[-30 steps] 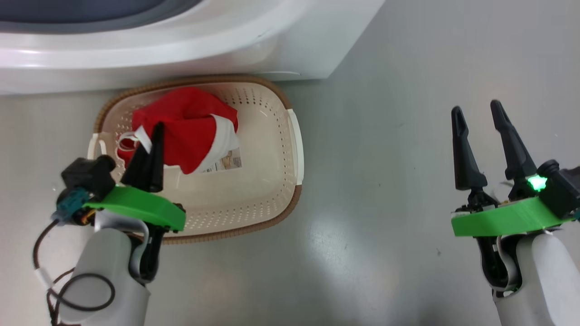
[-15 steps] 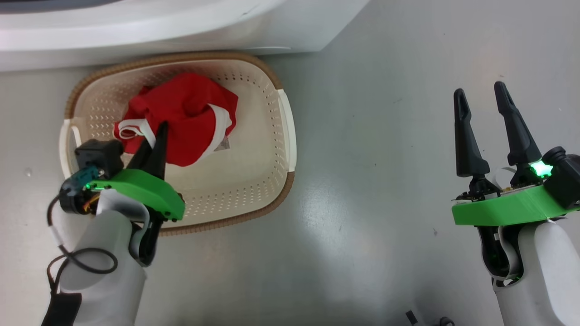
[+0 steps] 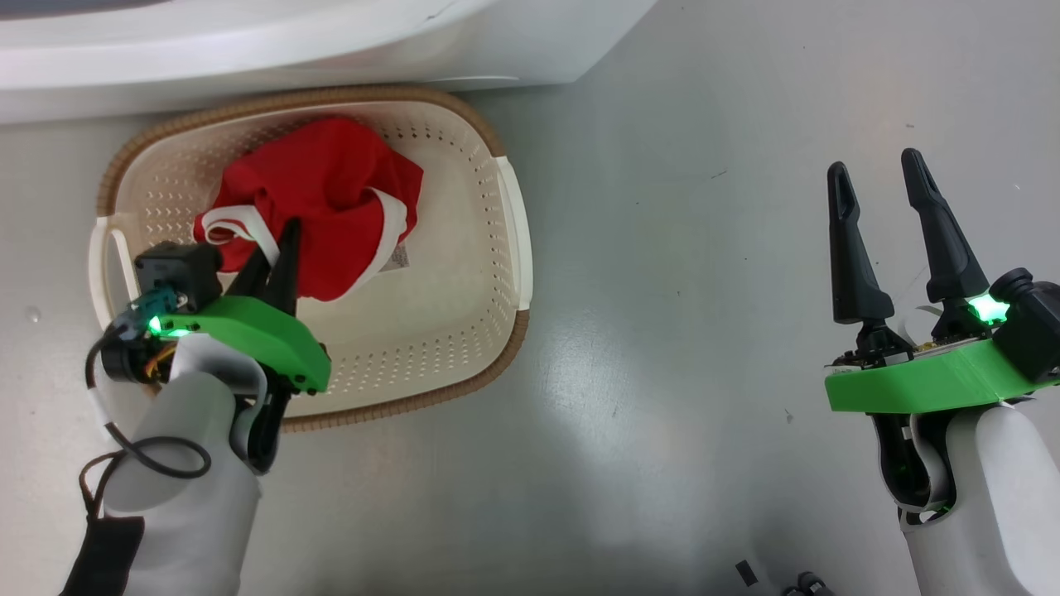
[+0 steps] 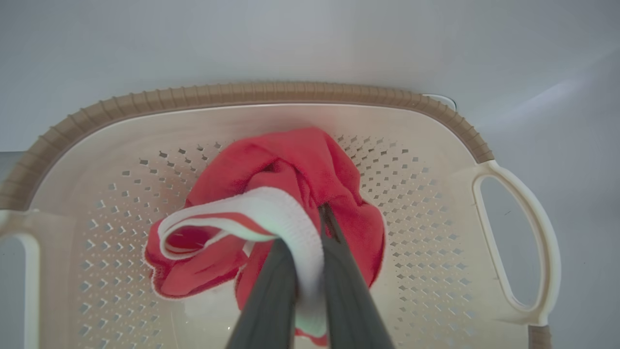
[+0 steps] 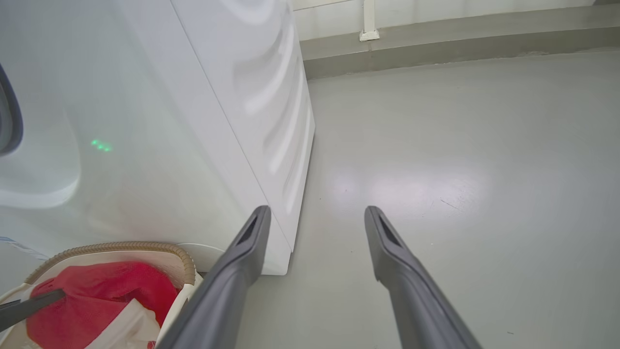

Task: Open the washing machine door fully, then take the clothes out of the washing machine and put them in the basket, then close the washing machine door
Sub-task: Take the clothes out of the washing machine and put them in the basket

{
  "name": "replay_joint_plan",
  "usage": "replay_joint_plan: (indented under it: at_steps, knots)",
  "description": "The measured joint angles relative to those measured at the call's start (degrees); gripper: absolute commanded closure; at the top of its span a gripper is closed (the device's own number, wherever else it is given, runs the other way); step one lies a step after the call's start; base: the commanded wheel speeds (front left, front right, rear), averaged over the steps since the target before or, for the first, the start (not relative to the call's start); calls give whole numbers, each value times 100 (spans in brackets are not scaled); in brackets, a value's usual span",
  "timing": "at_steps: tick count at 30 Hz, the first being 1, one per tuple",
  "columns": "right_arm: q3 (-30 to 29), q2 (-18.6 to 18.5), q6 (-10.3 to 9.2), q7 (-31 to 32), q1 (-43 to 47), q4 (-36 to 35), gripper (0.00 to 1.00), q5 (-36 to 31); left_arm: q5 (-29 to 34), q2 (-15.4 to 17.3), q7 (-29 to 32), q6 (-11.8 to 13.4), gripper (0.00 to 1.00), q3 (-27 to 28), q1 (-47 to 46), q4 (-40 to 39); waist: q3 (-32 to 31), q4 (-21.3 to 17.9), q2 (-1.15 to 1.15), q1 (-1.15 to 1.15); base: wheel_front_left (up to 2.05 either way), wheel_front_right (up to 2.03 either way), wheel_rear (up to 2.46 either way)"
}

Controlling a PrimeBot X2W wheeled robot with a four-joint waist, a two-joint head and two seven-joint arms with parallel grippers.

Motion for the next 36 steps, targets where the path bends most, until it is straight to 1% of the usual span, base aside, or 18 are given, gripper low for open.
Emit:
replay_joint_plan:
  at_steps: [1, 2, 11, 21, 28, 36]
  knots:
    - [0, 0, 0, 0, 0, 1, 0, 0, -15, 0, 0, 0, 9, 12, 0, -2, -9, 2, 0, 0, 0, 0, 0]
    - [0, 0, 0, 0, 0, 1, 0, 0, -16, 0, 0, 0, 0, 21, 0, -3, -19, 3, 0, 0, 0, 0, 0]
    - [-2, 0, 0, 0, 0, 45, 0, 0, -26, -5, 0, 0, 0, 101, 12, -104, -158, 33, 0, 0, 0, 0, 0]
    - [-12, 0, 0, 0, 7, 151, 0, -9, -26, -19, 0, 0, 0, 218, 312, -425, -537, 94, 0, 0, 0, 0, 0]
    - [-11, -1, 0, 0, 29, 220, 0, -14, 7, -9, 0, 0, 0, 407, 595, -878, -870, 144, 0, 0, 0, 0, 0]
    - [-10, -11, 0, 0, 193, 316, 0, -14, 203, -36, 0, 0, 0, 682, 962, -1451, -1276, 195, 0, 0, 0, 0, 0]
